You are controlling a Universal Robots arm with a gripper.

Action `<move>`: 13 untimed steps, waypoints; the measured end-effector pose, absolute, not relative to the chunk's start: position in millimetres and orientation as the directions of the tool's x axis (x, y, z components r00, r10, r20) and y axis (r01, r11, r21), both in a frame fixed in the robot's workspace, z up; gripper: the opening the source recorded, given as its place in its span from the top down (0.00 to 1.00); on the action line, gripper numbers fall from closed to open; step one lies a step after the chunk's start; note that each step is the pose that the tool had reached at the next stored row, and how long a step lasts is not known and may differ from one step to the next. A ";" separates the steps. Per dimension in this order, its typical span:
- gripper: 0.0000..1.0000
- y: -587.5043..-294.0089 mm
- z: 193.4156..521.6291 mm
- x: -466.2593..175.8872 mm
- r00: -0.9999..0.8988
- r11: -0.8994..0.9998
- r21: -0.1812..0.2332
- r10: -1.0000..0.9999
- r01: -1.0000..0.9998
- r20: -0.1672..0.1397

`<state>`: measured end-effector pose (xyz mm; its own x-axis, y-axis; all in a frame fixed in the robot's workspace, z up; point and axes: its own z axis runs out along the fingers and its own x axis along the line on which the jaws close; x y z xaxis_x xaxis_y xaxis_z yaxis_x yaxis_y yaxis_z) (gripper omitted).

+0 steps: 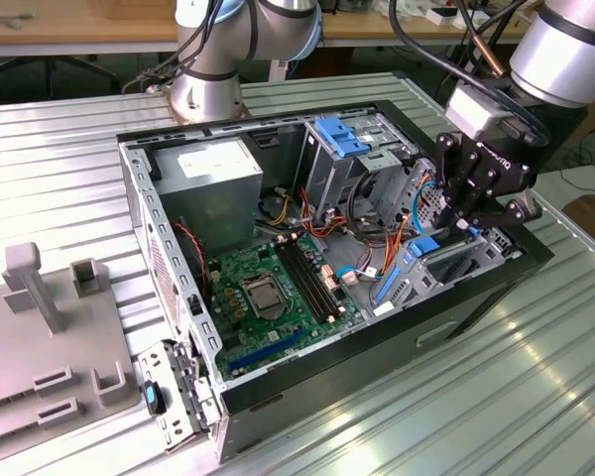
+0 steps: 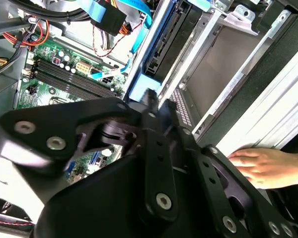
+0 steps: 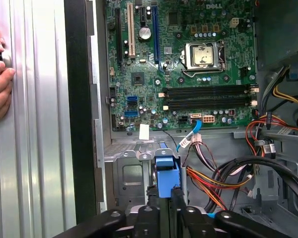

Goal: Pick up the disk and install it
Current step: 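Insert the disk into the insertion slot, then insert the first disk wire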

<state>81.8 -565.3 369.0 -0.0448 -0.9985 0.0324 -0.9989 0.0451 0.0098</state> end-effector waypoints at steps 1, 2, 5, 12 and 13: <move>0.82 -565.3 369.0 81.8 -0.045 0.045 0.010 -0.998 -0.999 0.032; 0.82 -565.3 369.0 81.8 -0.045 0.045 0.010 -0.998 -0.999 0.032; 0.89 -565.3 369.0 81.9 -0.045 0.045 0.010 -0.998 -0.999 0.032; 0.89 -565.3 369.0 81.9 -0.044 0.045 0.010 -0.998 -0.999 0.032; 0.89 -565.3 369.0 81.9 -0.044 0.045 0.010 -0.998 -0.999 0.032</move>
